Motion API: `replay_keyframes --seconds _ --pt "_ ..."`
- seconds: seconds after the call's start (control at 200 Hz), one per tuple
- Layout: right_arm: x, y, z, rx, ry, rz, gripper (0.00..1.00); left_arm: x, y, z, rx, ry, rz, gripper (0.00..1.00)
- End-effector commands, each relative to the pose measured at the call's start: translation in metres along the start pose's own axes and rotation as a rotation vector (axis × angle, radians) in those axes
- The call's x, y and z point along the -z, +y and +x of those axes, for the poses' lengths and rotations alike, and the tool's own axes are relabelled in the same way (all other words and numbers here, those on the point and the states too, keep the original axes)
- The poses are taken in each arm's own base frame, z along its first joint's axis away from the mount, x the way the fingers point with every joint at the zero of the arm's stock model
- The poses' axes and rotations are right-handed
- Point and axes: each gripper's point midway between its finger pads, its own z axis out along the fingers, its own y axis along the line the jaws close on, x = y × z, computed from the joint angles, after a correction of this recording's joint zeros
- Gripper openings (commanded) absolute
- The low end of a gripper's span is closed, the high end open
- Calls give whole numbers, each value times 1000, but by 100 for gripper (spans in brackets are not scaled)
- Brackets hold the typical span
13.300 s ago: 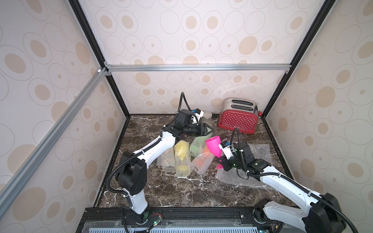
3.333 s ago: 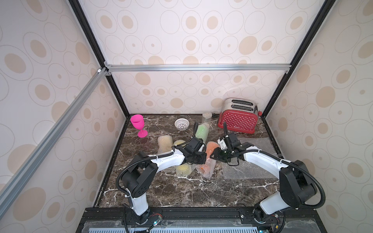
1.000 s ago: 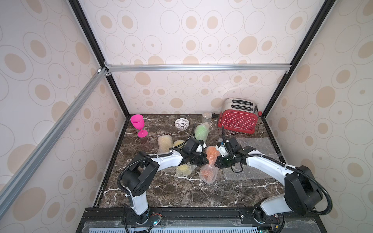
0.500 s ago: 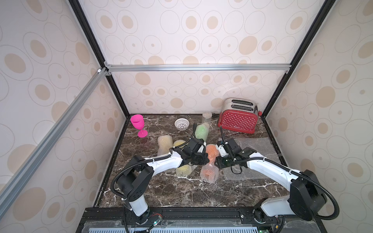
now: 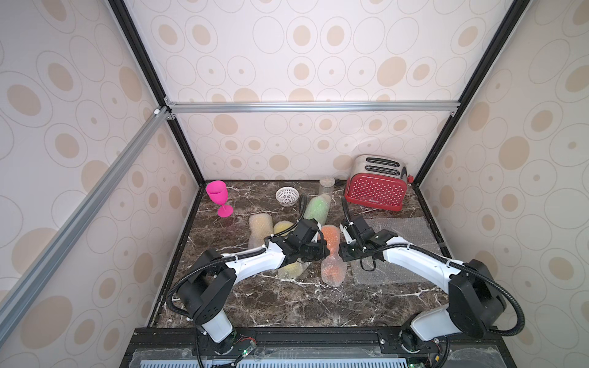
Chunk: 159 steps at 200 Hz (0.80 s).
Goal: Unpack wine glasses from bubble wrap
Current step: Unwrap the bubble wrap at the center of the board.
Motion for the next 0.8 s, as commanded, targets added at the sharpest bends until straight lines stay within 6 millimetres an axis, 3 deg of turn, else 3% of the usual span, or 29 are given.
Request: replay_keyframes --seconds 0.0,0.22,0.59,0.79 --pt "0 3 -15 -14 -42 13 40 9 -17 -5 14 -39 47 0" --pt "-7 14 -19 -27 -54 -47 41 6 -14 -3 10 -35 45 0" --pt "-10 11 -23 -58 -99 -37 40 -5 -13 6 10 7 77 0" --pt "-12 12 -18 -93 -141 -62 41 -14 -2 15 25 34 71 0"
